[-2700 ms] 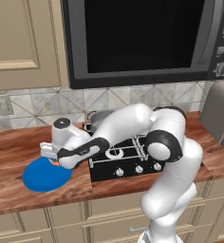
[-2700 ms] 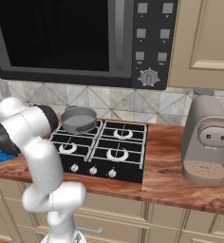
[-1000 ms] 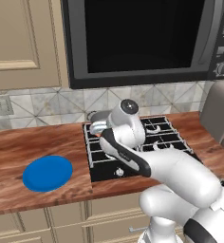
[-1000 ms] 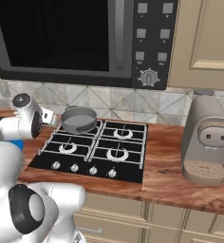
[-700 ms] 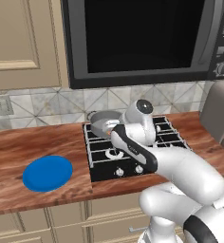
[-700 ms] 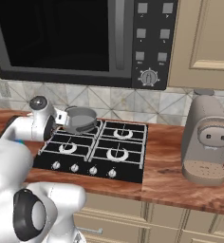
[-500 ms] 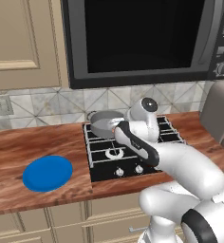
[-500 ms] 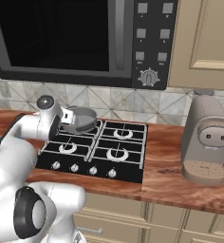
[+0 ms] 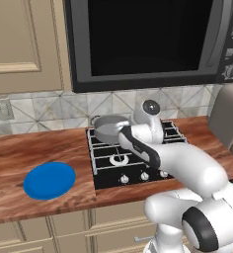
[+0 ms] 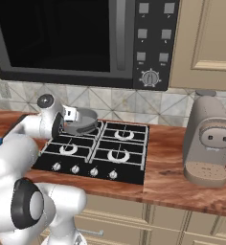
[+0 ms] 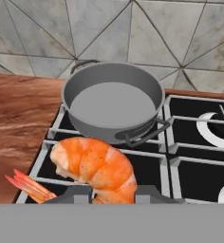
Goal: Retrieve the frozen meat and place it in the pot on a burner. Then turn the burner on.
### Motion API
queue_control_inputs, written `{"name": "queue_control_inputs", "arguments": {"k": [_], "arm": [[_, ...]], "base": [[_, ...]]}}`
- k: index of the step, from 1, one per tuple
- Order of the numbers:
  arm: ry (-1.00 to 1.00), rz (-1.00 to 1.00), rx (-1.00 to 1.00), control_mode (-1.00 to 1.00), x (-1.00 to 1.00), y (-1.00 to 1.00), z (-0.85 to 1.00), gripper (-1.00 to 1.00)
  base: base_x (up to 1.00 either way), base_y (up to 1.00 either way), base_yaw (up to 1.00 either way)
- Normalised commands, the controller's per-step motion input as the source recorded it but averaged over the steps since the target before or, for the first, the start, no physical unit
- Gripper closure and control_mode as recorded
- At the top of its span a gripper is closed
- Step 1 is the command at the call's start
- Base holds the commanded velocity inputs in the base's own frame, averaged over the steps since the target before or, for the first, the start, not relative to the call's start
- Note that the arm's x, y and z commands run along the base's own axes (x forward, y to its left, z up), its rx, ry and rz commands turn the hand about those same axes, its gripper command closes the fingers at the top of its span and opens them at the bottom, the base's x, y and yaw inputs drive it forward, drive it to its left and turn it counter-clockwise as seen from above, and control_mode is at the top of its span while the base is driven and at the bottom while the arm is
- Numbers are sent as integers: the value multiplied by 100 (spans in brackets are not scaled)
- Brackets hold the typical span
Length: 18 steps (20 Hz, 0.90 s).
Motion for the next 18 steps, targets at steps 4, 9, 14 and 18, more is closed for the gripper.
{"name": "queue_control_inputs", "arguments": {"k": [4, 9, 14, 18], "arm": [[0, -3, -8, -100, 31, 0, -1, 100], [4, -3, 0, -100, 55, -3, -1, 100], [1, -2, 0, -100, 39, -1, -11, 100], [0, -1, 0, -100, 28, 0, -19, 100]], "base": [[0, 0, 0], [0, 0, 0], [0, 0, 0], [0, 0, 0]]}}
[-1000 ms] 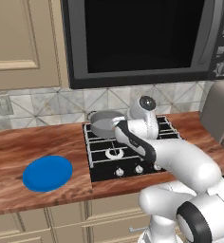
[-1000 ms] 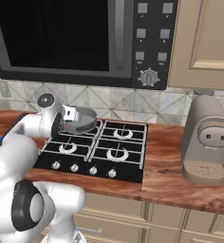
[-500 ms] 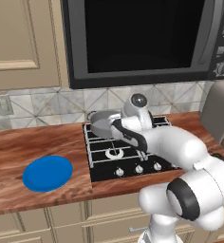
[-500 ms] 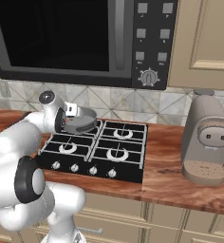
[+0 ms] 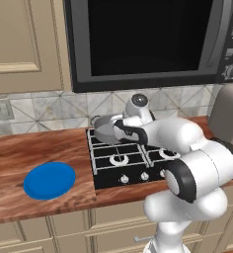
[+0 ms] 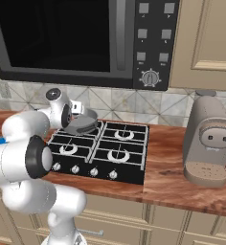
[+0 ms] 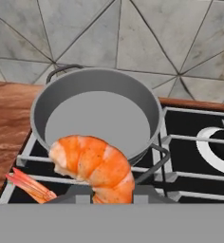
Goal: Retrieve the frozen meat and place it in the pot on a burner. Then turn the burner on.
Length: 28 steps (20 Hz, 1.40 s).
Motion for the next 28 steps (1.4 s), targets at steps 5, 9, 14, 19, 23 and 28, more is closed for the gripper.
{"name": "queue_control_inputs", "arguments": {"k": [5, 9, 14, 19, 23, 28], "arm": [[0, -1, 0, -100, 33, 0, -20, 100], [0, 0, 0, -100, 38, 0, -6, 100], [2, 0, 0, -100, 35, 0, -7, 100], [6, -2, 0, -100, 25, 0, -14, 100], [6, -2, 0, -100, 29, 0, -11, 100], [5, -2, 0, -100, 29, 0, -12, 100]], "base": [[0, 0, 0], [0, 0, 0], [0, 0, 0], [0, 0, 0], [0, 0, 0], [0, 0, 0]]}}
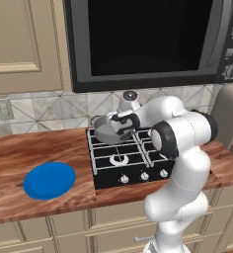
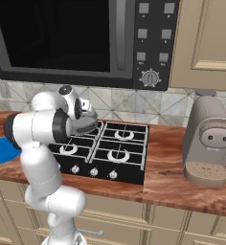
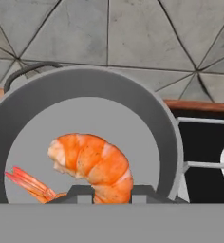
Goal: Retrieve the frozen meat and place it in the pot on a burner. Then turn the burner on.
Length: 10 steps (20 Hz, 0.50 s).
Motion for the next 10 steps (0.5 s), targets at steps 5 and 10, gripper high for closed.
{"name": "queue_control_inputs", "arguments": {"k": [5, 10], "arm": [[4, -2, 0, -100, 19, 10, -11, 100], [1, -1, 0, -100, 10, 16, -9, 100]], "base": [[0, 0, 0], [0, 0, 0]]}}
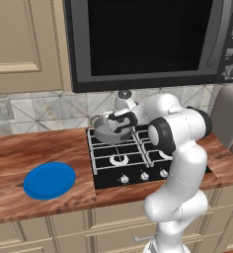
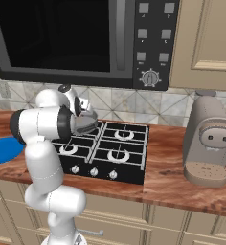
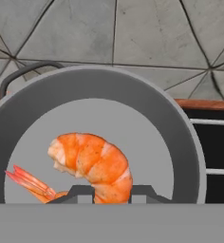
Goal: Retrieve the frozen meat and place it in the pot on a burner. Then turn the burner on.
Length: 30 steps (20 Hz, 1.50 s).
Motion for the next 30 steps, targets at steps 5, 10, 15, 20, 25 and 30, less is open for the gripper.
{"name": "queue_control_inputs", "arguments": {"k": [5, 10, 15, 20, 25, 30], "arm": [[2, 0, 0, -100, 2, 3, -21, 100], [7, 0, 0, -100, 5, 0, -25, 100], [4, 0, 0, -100, 6, 1, -11, 100], [1, 0, 0, -100, 10, 3, 0, 100], [0, 0, 0, -100, 25, 2, 0, 100], [0, 0, 0, -100, 29, 6, -2, 100]], "base": [[0, 0, 0], [0, 0, 0], [0, 0, 0], [0, 0, 0], [0, 0, 0], [0, 0, 0]]}}
